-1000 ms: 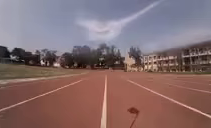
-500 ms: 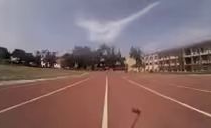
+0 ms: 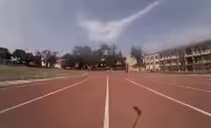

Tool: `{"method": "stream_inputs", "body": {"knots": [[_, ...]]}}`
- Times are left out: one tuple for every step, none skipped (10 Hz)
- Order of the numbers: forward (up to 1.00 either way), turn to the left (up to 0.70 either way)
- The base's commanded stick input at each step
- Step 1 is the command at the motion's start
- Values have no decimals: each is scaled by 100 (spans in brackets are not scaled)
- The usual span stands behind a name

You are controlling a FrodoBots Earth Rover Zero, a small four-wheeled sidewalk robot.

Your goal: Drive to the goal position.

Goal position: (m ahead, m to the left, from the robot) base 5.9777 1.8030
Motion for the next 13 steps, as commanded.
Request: {"method": "stream_inputs", "body": {"knots": [[70, 0], [70, 0], [70, 0], [70, 0], [70, 0], [70, 0], [70, 0], [70, 0], [70, 0], [70, 0], [70, 0], [70, 0], [70, 0]]}}
